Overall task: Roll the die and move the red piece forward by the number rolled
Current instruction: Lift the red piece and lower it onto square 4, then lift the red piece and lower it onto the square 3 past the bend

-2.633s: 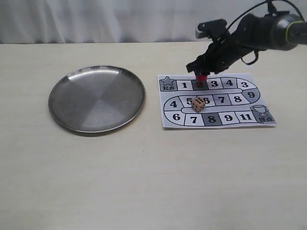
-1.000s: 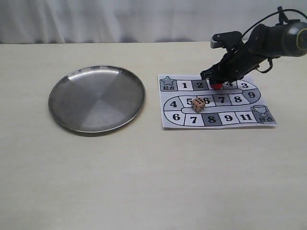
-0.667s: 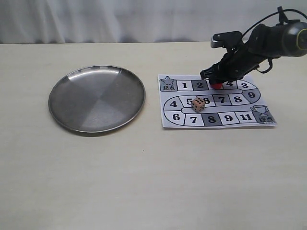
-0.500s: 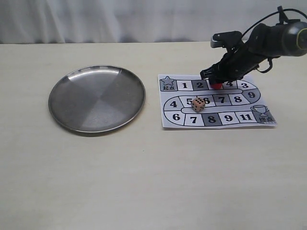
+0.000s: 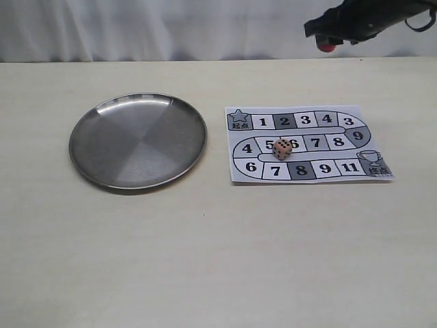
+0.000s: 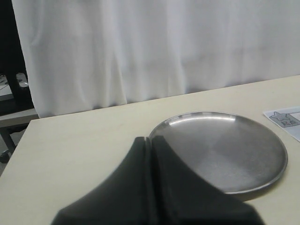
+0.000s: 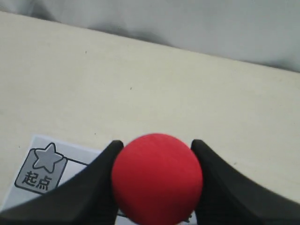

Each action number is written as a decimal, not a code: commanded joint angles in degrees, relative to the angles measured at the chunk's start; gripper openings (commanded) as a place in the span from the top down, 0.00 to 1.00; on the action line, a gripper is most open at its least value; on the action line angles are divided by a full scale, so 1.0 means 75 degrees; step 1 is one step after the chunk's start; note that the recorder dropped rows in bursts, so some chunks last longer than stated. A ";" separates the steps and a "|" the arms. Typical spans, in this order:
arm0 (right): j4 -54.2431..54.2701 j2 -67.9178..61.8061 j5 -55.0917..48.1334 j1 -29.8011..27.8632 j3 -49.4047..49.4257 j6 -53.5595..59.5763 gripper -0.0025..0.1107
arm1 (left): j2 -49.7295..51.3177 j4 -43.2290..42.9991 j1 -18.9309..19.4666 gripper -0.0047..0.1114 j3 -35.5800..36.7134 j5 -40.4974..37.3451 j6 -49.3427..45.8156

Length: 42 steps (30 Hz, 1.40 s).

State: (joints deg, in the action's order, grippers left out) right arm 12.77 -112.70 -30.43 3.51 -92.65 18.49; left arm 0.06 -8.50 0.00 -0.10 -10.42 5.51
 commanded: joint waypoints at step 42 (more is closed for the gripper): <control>-0.0961 -0.1788 -0.0266 -0.0379 -0.0089 -0.1042 0.94 | -0.0008 0.0029 -0.0004 0.96 0.0013 0.0065 0.0018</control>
State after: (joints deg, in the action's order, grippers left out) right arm 5.95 -129.58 -29.80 0.89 -92.00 10.95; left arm 0.06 -8.50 0.00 -0.10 -10.42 5.51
